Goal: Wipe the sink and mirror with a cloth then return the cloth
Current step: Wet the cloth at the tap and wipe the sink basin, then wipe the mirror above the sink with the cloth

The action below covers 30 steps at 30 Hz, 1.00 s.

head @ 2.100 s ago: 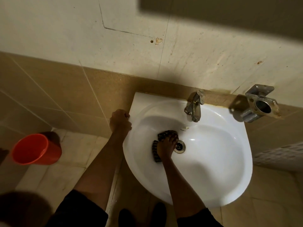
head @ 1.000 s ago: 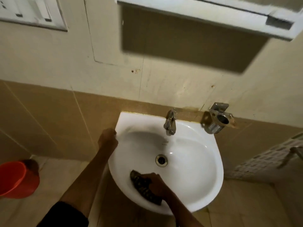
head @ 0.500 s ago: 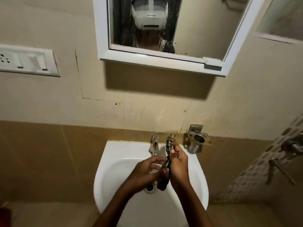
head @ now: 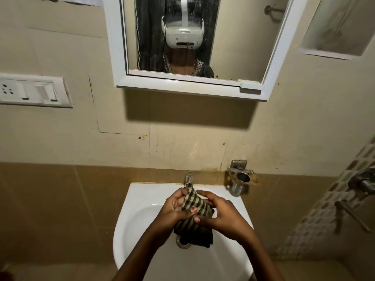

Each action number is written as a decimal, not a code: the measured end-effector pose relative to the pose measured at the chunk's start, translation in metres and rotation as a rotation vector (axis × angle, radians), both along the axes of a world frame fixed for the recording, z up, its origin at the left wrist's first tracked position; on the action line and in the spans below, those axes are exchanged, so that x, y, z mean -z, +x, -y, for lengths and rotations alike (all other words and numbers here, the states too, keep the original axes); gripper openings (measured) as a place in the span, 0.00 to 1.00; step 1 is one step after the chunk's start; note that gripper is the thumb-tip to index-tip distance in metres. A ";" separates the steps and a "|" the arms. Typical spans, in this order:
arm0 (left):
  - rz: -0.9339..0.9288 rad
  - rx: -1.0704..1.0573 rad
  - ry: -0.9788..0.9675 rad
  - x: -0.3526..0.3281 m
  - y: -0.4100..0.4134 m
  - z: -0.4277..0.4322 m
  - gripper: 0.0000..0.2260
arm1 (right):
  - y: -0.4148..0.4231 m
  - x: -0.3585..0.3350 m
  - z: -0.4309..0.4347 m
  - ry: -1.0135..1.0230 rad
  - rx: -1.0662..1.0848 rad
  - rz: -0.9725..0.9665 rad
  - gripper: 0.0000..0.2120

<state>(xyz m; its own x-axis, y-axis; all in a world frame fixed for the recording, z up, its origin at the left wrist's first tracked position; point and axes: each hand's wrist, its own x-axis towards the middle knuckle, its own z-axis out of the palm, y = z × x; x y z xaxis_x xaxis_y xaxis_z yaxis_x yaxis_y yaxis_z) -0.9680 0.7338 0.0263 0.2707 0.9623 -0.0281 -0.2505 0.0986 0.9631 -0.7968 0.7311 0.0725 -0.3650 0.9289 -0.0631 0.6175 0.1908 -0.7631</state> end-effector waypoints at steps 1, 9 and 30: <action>-0.020 0.008 0.021 -0.004 -0.001 -0.002 0.17 | 0.001 0.000 -0.003 0.022 0.013 0.011 0.31; -0.124 -0.303 0.194 -0.042 0.005 -0.025 0.17 | 0.004 -0.038 -0.029 0.236 0.046 -0.008 0.09; -0.256 -1.401 1.288 -0.513 -0.084 -0.085 0.15 | -0.004 -0.547 -0.134 1.740 1.333 -0.276 0.16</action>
